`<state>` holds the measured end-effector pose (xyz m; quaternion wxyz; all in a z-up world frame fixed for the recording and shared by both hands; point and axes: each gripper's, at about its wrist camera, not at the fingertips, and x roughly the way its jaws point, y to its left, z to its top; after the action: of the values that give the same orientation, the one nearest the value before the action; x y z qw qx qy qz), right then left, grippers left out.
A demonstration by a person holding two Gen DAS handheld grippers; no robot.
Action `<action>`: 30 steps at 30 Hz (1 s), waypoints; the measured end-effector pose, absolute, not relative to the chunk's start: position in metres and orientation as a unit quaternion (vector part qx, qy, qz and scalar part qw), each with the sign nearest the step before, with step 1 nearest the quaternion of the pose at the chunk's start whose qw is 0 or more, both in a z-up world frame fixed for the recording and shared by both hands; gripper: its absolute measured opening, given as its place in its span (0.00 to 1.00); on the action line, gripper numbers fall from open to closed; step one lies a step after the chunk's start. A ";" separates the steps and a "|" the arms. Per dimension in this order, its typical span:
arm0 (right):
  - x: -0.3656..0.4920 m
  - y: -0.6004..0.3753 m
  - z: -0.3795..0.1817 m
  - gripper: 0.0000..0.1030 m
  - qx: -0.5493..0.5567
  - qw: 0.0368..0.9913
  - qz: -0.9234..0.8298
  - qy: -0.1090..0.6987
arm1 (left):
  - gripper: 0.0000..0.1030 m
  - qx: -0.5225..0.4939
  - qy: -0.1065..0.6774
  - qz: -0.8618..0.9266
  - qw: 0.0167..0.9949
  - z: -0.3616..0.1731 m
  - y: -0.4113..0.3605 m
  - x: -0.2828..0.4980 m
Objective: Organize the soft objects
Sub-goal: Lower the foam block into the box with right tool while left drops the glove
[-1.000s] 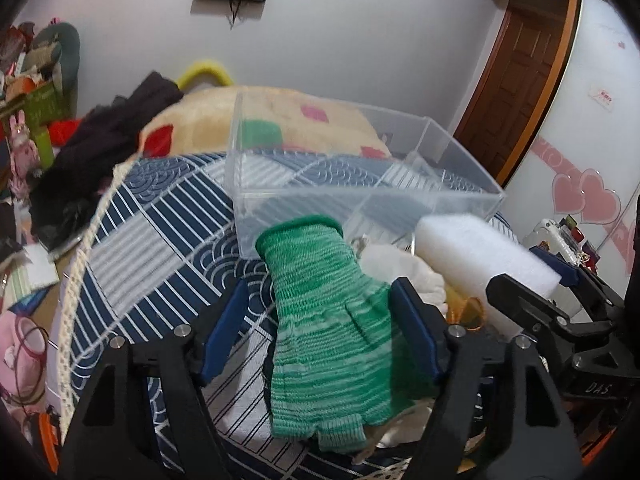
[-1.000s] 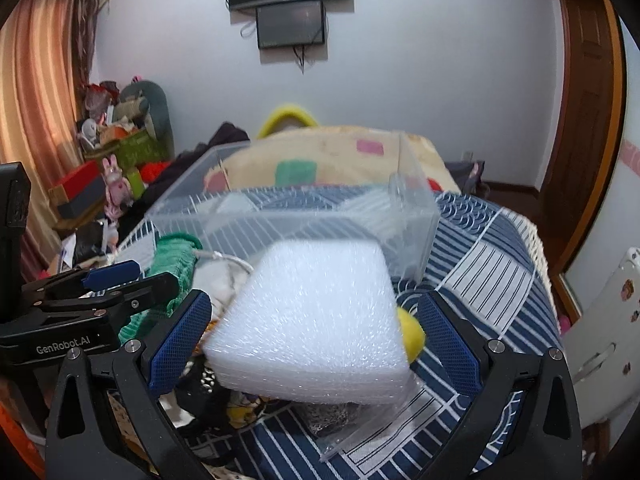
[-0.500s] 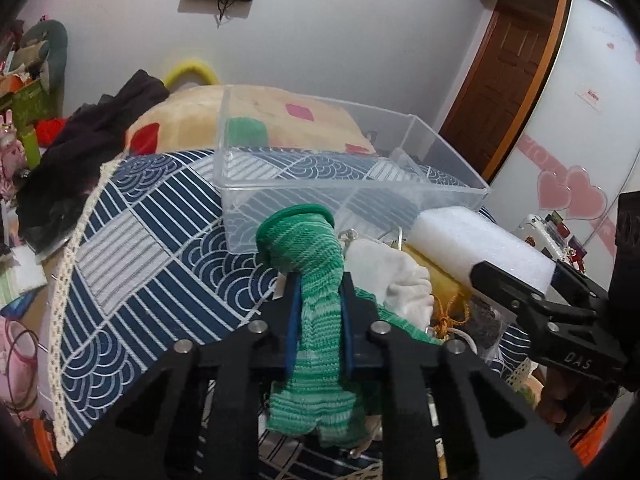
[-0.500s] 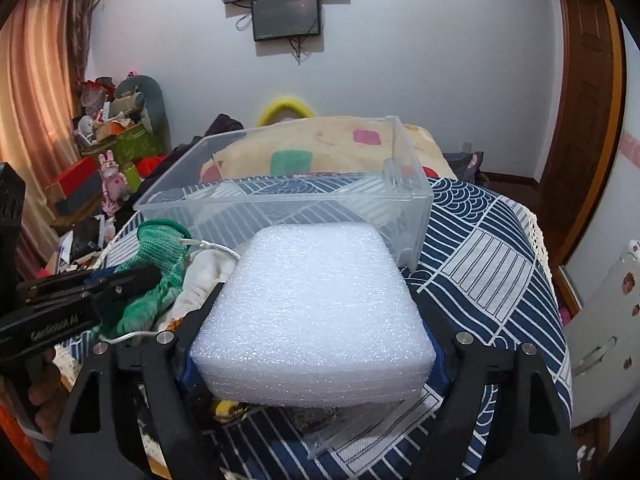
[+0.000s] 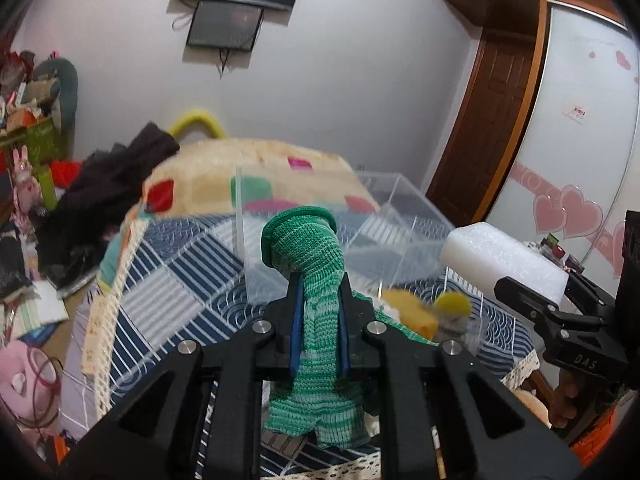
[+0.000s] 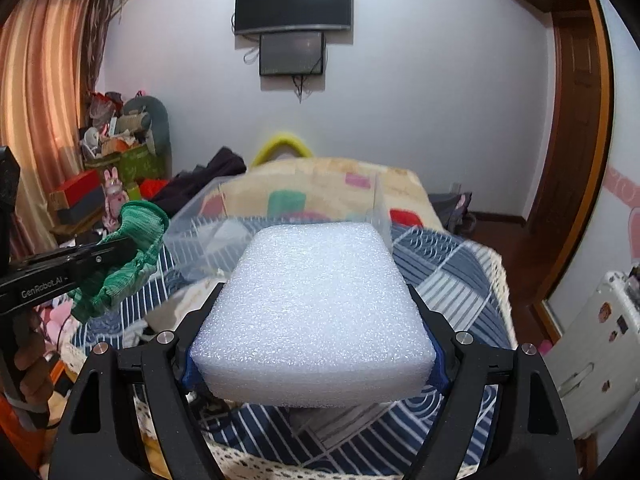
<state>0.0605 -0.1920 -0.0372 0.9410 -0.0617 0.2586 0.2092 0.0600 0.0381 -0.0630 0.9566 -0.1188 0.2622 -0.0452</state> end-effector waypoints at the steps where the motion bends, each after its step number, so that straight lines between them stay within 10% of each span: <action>1: 0.061 -0.192 -0.034 0.77 -0.061 0.943 0.209 0.253 | 0.14 -0.114 0.255 -0.042 0.959 -0.058 0.038 0.060; 30: 0.160 -0.138 -0.037 0.77 -0.083 0.932 0.221 0.275 | 0.14 -0.062 0.327 -0.004 0.943 -0.066 0.046 0.205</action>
<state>0.1602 -0.1377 -0.0372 0.9320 -0.0826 0.2752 0.2209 0.2048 0.0459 -0.0660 0.9430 -0.0624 0.3269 -0.0037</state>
